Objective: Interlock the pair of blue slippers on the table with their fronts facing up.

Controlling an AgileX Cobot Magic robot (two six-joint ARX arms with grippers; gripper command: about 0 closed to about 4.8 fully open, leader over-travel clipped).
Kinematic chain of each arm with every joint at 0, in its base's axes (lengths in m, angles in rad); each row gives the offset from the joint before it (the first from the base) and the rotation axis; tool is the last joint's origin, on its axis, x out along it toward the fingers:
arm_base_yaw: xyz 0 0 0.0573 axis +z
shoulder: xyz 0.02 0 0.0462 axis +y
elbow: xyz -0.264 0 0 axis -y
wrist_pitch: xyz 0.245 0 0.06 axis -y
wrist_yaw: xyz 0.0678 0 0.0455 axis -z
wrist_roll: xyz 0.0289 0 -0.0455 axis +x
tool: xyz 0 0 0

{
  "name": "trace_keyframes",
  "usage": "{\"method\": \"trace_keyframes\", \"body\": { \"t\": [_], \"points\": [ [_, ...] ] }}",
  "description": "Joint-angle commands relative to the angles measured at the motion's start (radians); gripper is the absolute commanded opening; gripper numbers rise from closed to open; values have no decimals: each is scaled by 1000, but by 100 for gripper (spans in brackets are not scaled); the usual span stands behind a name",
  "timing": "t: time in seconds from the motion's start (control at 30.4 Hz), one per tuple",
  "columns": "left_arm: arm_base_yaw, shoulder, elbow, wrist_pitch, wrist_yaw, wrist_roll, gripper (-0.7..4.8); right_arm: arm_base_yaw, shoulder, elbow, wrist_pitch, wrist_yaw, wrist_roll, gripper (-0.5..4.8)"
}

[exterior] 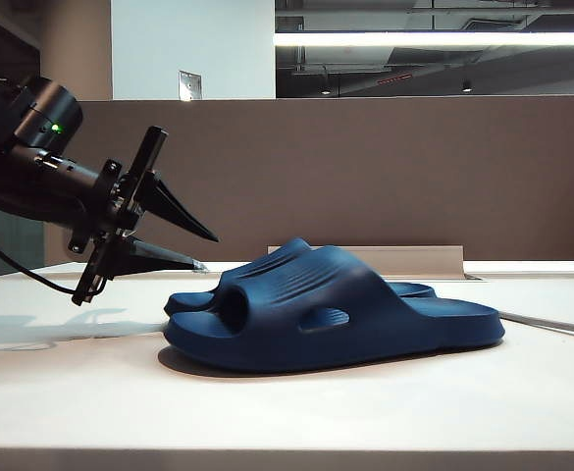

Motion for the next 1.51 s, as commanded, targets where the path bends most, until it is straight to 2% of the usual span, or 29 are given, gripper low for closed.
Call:
{"method": "trace_keyframes", "body": {
  "t": [0.03, 0.2, 0.4, 0.69, 1.09, 1.19, 1.32, 1.38, 1.51],
  "points": [
    [-9, 17, 1, 33, -8, 4, 154, 2, 0, 1, 10, -9, 5, 0],
    [-16, 47, 1, 49, -14, 3, 169, 2, 0, 1, 10, -18, 16, 0],
    [-24, 66, 1, 93, -18, -3, 226, 2, 0, 1, 10, -31, 23, 0],
    [-26, 72, 13, 103, -36, -3, 225, 2, 0, 1, 11, -30, 23, 1],
    [-71, 129, 14, 150, -34, -7, 223, 2, 0, 1, 10, -28, 23, 0],
    [-75, 135, 15, 174, -37, -11, 191, 2, 0, 1, 10, -28, 23, 0],
    [-75, 135, 18, 196, -34, -26, 79, 2, 0, 1, 11, -31, 23, 0],
    [-75, 135, 18, 209, -34, -27, 62, 2, 0, 1, 12, -31, 29, 0],
    [-75, 135, 18, 224, -34, -30, 49, 2, 0, 0, 30, -28, 134, 3]
  ]
}}
